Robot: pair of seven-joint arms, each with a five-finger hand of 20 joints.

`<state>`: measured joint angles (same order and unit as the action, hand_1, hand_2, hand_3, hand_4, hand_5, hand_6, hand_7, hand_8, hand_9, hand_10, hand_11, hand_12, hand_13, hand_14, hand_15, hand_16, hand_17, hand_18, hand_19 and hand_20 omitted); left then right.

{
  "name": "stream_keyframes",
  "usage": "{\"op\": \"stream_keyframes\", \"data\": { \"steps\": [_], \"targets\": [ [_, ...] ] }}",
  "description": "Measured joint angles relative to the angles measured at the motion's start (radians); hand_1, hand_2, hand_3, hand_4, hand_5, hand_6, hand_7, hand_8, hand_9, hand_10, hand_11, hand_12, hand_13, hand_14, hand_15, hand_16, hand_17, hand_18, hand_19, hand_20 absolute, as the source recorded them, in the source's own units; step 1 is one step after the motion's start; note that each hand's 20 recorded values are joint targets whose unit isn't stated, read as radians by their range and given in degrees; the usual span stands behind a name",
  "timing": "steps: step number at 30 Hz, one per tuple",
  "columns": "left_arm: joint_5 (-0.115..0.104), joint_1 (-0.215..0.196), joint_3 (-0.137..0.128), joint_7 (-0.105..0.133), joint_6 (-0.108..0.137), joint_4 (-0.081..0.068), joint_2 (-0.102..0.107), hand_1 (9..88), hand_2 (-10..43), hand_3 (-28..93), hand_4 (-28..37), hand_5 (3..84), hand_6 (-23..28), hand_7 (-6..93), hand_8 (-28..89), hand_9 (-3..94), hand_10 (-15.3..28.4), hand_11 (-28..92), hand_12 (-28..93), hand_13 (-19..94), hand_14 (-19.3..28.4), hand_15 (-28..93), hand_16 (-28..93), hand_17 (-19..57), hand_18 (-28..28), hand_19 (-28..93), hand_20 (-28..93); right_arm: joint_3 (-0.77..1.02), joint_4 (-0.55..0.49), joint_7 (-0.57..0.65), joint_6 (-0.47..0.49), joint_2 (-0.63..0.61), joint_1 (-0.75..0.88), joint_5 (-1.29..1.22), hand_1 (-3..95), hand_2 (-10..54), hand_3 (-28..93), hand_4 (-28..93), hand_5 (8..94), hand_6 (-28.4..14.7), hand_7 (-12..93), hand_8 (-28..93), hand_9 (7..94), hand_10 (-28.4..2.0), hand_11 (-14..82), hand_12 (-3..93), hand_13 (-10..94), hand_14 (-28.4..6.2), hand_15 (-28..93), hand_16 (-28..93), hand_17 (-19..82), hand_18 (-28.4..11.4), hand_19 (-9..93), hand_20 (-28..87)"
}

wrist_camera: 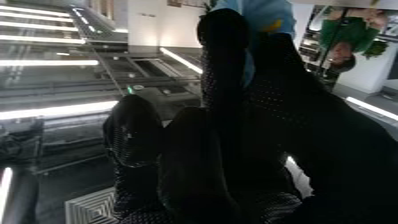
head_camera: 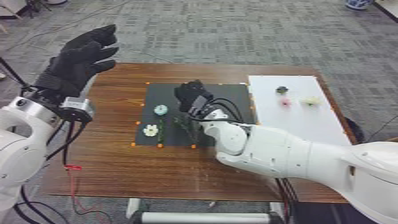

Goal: Arrange flowers

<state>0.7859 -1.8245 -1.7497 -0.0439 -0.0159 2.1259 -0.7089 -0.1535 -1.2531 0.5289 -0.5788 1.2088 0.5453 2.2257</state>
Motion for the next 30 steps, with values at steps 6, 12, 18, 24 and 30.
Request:
{"op": "stream_keyframes", "data": {
  "steps": [6, 12, 18, 24, 30],
  "targets": [
    [0.0, 0.002, 0.001, 0.001, -0.001, -0.002, 0.0, 24.9, -5.3, 69, -27.5, 21.8, 1.3, 15.4, -7, 15.9, 9.2, 14, 20, 6, 12.6, 34, -2, -13.5, 19.5, 38, 9, -0.062, -0.061, 0.051, -0.013, -0.008, -0.024, 0.002, 49.4, -9.5, 85, -28, 77.6, 3.6, 38, -4, 87.9, -4.3, 14.0, 45.3, 82, -3.0, 91, 32, 49, -20.1, 93, 60],
    [0.0, 0.004, 0.001, 0.001, -0.003, -0.003, 0.0, 24.9, -5.4, 70, -27.6, 21.8, 1.3, 15.3, -7, 15.9, 9.2, 14, 20, 6, 12.5, 34, -3, -13.5, 19.5, 38, 9, -0.11, -0.094, 0.073, -0.021, -0.004, -0.041, 0.002, 47.0, -9.5, 84, -28, 74.8, 3.8, 37, -4, 86.3, -3.7, 13.2, 45.0, 82, -2.9, 91, 32, 48, -19.9, 93, 60],
    [0.0, 0.008, 0.002, 0.002, -0.004, -0.004, 0.0, 24.9, -5.3, 70, -27.6, 21.8, 1.3, 15.3, -7, 15.9, 9.2, 14, 20, 6, 12.5, 34, -2, -13.6, 19.6, 38, 9, -0.11, -0.093, 0.082, -0.018, -0.003, -0.04, 0.001, 45.3, -9.5, 80, -28, 72.1, 3.4, 37, -4, 84.0, -3.5, 13.1, 44.7, 81, -2.9, 91, 32, 47, -19.8, 93, 59],
    [0.0, 0.009, 0.002, 0.002, -0.005, -0.004, 0.0, 24.9, -5.3, 70, -27.5, 21.8, 1.3, 15.4, -7, 15.9, 9.2, 14, 20, 6, 12.5, 34, -3, -13.5, 19.6, 38, 9, -0.086, -0.089, 0.093, -0.007, -0.005, -0.031, 0.003, 43.7, -9.5, 78, -28, 70.8, 3.3, 37, -4, 83.1, -3.3, 13.3, 44.4, 80, -2.8, 91, 32, 47, -19.6, 93, 59],
    [0.0, 0.01, 0.002, 0.002, -0.005, -0.004, 0.0, 24.9, -5.3, 70, -27.6, 21.7, 1.3, 15.4, -7, 15.9, 9.3, 14, 20, 6, 12.6, 34, -2, -13.6, 19.6, 38, 9, -0.026, -0.082, 0.082, 0.016, -0.011, -0.007, 0.012, 41.5, -9.5, 78, -28, 69.8, 3.0, 37, -4, 81.8, -3.5, 14.5, 43.4, 80, -2.9, 91, 32, 46, -19.6, 93, 59]
  ]
}}
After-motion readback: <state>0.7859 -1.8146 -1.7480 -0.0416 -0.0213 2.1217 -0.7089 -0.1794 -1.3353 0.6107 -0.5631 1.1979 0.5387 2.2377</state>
